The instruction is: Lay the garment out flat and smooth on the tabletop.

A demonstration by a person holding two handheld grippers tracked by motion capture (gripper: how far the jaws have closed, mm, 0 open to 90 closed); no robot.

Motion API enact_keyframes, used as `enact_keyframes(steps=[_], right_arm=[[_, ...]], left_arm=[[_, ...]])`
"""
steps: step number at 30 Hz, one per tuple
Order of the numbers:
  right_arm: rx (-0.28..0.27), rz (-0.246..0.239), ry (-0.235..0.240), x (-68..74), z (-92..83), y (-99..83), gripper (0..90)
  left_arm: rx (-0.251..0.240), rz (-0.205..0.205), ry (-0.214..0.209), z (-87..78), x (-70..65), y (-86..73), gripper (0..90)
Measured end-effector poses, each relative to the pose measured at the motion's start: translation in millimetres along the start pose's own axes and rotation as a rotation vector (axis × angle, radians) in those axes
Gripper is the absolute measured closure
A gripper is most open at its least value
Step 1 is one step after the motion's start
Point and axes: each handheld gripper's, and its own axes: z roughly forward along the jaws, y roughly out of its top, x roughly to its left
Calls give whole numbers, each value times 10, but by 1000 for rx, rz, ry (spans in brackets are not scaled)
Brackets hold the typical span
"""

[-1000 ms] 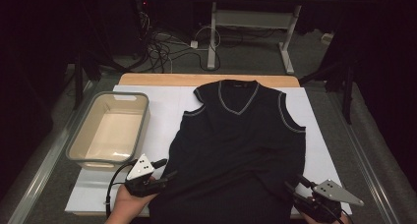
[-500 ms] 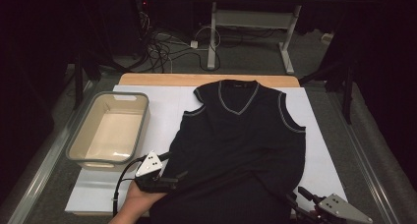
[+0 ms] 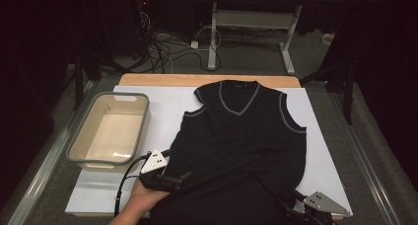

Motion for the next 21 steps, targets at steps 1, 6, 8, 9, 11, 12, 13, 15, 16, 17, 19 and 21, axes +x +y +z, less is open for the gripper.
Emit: enact_keyframes(steps=[1,6,8,9,11,12,13,15,16,17,19,21], right_arm=[[-1,-9,6,3,-13,-5,724],[-17,-46,-20,-7,-206,-53,830],[-31,-23,-52,-75,-333,-97,836],[-40,-8,-67,-132,-401,-128,837],[-54,43,-97,-255,-541,-209,838],[-54,55,-129,-317,-613,-255,838],[-53,64,-164,-382,-684,-305,840],[-60,119,-212,-537,-821,-414,839],[-63,144,-222,-605,-871,-462,838],[-64,165,-226,-650,-900,-499,830],[-68,187,-197,-681,-892,-530,754],[-74,181,-191,-660,-856,-491,628]], left_arm=[[1,-1,1,1,0,0,0],[1,-7,4,5,3,1,0],[2,-11,1,4,8,1,0],[3,-13,0,6,12,3,0],[8,-22,-4,10,22,7,0],[9,-27,-6,10,30,8,0],[8,-32,-9,11,36,9,3],[9,-42,-12,16,45,12,9],[11,-46,-12,18,49,13,15],[13,-48,-13,18,52,15,20],[11,-47,-9,17,47,13,28],[17,-38,-3,6,33,13,34]])
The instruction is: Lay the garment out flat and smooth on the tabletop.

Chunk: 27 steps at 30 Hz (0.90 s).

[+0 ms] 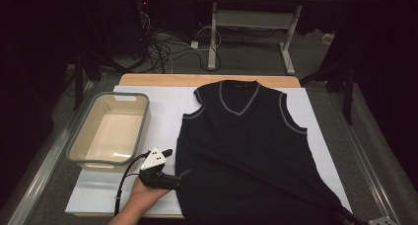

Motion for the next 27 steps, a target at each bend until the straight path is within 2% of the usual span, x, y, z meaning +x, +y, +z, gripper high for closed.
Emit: enact_keyframes(steps=[1,3,5,6,11,12,14,17,18,22,25,27], right_arm=[[-10,-1,4,17,11,28,564],[-34,-5,2,47,25,90,493],[-49,-10,11,73,45,148,469],[-54,-14,17,83,62,177,463],[-81,-40,53,152,206,331,456],[-85,-47,60,173,241,361,456],[-87,-63,73,216,314,416,457],[-88,-80,94,280,407,480,456],[-88,-85,99,301,430,497,456],[-92,-103,119,367,499,569,460],[-100,-107,134,400,548,630,463],[-103,-108,142,419,584,662,467]], left_arm=[[14,1,3,-7,-15,-1,55],[52,10,10,-25,-53,-7,99],[118,7,33,-38,-97,-24,152],[154,-1,35,-43,-117,-39,161],[287,3,51,-99,-273,-124,332],[278,5,54,-121,-308,-146,354],[269,15,41,-141,-364,-169,493],[267,49,7,-121,-430,-167,719],[263,63,9,-116,-445,-170,780],[235,88,36,-214,-466,-220,824],[211,78,50,-425,-418,-284,825],[194,66,79,-607,-370,-330,826]])
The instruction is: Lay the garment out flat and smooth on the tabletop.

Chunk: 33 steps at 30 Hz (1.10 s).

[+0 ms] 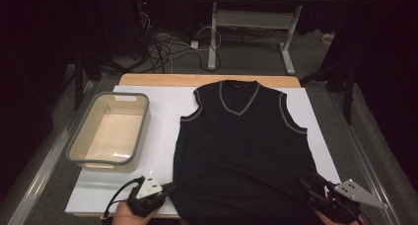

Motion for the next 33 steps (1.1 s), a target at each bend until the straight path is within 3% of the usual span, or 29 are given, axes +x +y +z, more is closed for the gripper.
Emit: enact_keyframes(steps=[3,6,9,13,17,20,23,25,26,27,28,31,33], right_arm=[[1,0,9,9,54,27,468],[7,3,10,0,84,23,468],[22,14,13,-19,102,1,460],[89,53,30,-18,152,-57,365],[154,85,3,-44,156,-164,305],[190,74,-10,-50,117,-228,299],[220,38,14,0,77,-283,414],[222,-11,-19,83,70,-324,484],[220,-31,-21,105,60,-326,639],[215,-41,19,117,50,-331,787],[208,-42,47,138,49,-347,859],[192,-77,33,162,20,-361,873],[170,-70,-22,100,-78,-360,876]], left_arm=[[-19,-46,43,-251,128,-160,826],[-18,-99,75,-385,258,-316,826],[-13,-118,69,-371,311,-353,824],[-23,-93,56,-294,271,-302,786],[-50,-97,17,-238,290,-245,661],[-53,-100,13,-167,291,-189,536],[-46,-91,3,-80,282,-126,462],[-42,-74,-5,-28,270,-84,457],[-42,-67,-6,-5,266,-62,435],[-45,-65,-11,15,262,-43,422],[-45,-62,-17,34,260,-25,422],[-47,-55,-37,87,250,32,420],[-51,-42,-45,116,231,80,387]])
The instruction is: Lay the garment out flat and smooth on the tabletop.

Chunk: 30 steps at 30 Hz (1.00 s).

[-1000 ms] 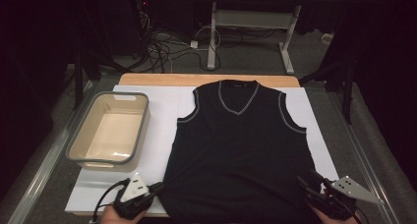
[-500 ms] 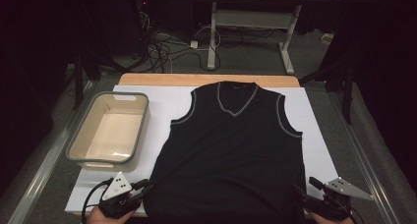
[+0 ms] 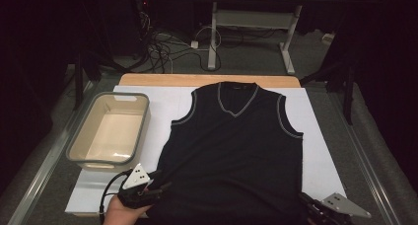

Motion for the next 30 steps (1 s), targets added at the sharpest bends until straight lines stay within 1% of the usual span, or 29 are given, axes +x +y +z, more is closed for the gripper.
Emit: enact_keyframes(steps=[3,5,6,7,8,9,10,12,14,15,16,17,18,19,20,22,23,24,26,27,30], right_arm=[[-59,56,-86,-224,-252,-75,879],[-63,87,-153,-386,-379,-181,879],[-60,115,-167,-466,-412,-247,879],[-58,153,-166,-527,-428,-314,877],[-55,177,-152,-566,-426,-368,873],[-53,185,-134,-578,-413,-399,859],[-53,181,-128,-571,-402,-401,819],[-62,172,-118,-548,-395,-356,706],[-86,170,-101,-526,-403,-307,633],[-88,170,-101,-511,-406,-287,609],[-92,162,-93,-495,-404,-269,604],[-94,155,-88,-476,-404,-252,596],[-96,149,-86,-459,-401,-235,587],[-99,143,-83,-443,-397,-215,579],[-102,137,-78,-427,-392,-195,576],[-110,123,-67,-388,-375,-147,573],[-111,115,-60,-370,-363,-121,571],[-113,108,-52,-351,-349,-94,571],[-117,93,-38,-316,-309,-42,568],[-117,87,-31,-297,-287,-17,565],[-114,68,-19,-260,-219,53,552]], left_arm=[[-18,19,-22,41,-50,71,370],[-20,34,-27,74,-84,104,359],[-16,39,-25,92,-94,110,359],[-9,41,-18,110,-96,111,358],[1,37,-4,130,-92,110,337],[14,31,6,145,-81,108,319],[21,24,13,153,-68,102,317],[45,8,26,166,-45,88,316],[98,-14,40,197,-18,74,316],[117,-31,26,215,-5,65,326],[123,-43,23,221,-2,67,359],[126,-46,30,224,-13,75,378],[126,-40,36,234,-32,77,411],[124,-24,34,239,-46,78,450],[123,-17,12,240,-52,81,517],[116,-8,-20,243,-60,79,684],[116,15,-23,243,-78,77,766],[113,35,-10,242,-107,74,807],[105,54,11,221,-138,56,829],[98,56,20,194,-145,37,832],[69,38,26,30,-133,-63,835]])
